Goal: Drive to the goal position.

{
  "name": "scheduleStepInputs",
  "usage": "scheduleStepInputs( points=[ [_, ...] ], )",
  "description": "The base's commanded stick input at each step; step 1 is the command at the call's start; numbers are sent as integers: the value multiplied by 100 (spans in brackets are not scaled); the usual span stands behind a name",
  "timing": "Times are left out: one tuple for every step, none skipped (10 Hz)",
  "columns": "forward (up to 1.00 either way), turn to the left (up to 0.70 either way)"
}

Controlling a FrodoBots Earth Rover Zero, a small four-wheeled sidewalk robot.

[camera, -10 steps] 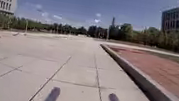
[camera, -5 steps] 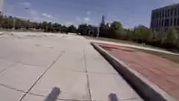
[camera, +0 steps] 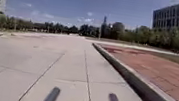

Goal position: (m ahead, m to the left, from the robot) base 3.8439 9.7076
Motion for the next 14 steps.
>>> scheduleStepInputs(
  points=[
    [70, 0],
    [70, 0],
    [70, 0],
    [70, 0],
    [70, 0],
    [70, 0],
    [70, 0],
    [70, 0],
    [70, 0],
    [70, 0],
    [70, 0],
    [70, 0],
    [70, 0],
    [70, 0]
  ],
)
